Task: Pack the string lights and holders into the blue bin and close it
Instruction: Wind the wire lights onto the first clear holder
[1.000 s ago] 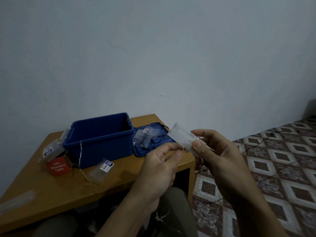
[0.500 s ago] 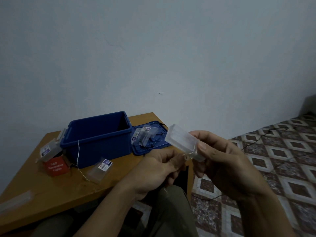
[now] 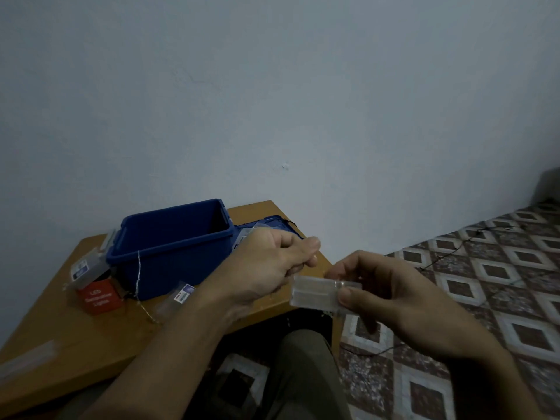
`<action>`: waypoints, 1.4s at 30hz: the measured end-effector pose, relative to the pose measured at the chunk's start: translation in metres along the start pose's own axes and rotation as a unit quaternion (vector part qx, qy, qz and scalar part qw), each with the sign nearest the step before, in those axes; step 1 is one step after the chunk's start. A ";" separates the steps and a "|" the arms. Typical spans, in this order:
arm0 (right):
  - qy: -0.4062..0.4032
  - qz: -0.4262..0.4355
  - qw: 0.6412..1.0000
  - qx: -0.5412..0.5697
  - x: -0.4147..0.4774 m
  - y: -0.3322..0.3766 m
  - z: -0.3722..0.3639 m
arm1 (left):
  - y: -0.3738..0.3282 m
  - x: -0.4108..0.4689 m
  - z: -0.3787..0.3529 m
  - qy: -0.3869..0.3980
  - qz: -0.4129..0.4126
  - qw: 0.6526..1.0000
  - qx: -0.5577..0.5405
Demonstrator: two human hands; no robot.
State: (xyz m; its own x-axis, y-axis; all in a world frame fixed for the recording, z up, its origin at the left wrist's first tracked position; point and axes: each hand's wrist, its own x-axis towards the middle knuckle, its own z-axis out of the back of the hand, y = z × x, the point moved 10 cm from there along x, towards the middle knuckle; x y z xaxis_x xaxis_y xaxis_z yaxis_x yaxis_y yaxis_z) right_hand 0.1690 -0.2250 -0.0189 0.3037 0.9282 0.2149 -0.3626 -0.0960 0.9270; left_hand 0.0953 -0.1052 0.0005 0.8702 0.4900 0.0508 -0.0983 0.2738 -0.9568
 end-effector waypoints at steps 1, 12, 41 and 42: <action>-0.023 0.002 0.999 -0.032 0.001 0.001 0.004 | -0.005 -0.002 0.000 -0.009 -0.014 1.000 0.005; -0.204 0.092 0.967 -0.121 0.001 0.016 0.028 | -0.015 -0.032 -0.020 -0.053 -0.107 0.993 -0.013; -0.219 0.123 0.966 0.052 0.006 0.016 0.020 | 0.034 -0.023 -0.028 -0.078 0.048 0.950 -0.298; -0.219 0.122 0.967 0.052 0.006 0.016 0.020 | 0.034 -0.023 -0.028 -0.078 0.047 0.951 -0.296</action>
State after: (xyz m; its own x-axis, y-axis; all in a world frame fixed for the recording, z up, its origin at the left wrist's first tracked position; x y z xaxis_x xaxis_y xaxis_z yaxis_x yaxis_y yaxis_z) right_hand 0.1825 -0.2278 0.0032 0.5724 0.6343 0.5196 -0.3872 -0.3494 0.8532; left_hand 0.0857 -0.1306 -0.0414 0.7841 0.6191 -0.0445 0.1581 -0.2684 -0.9502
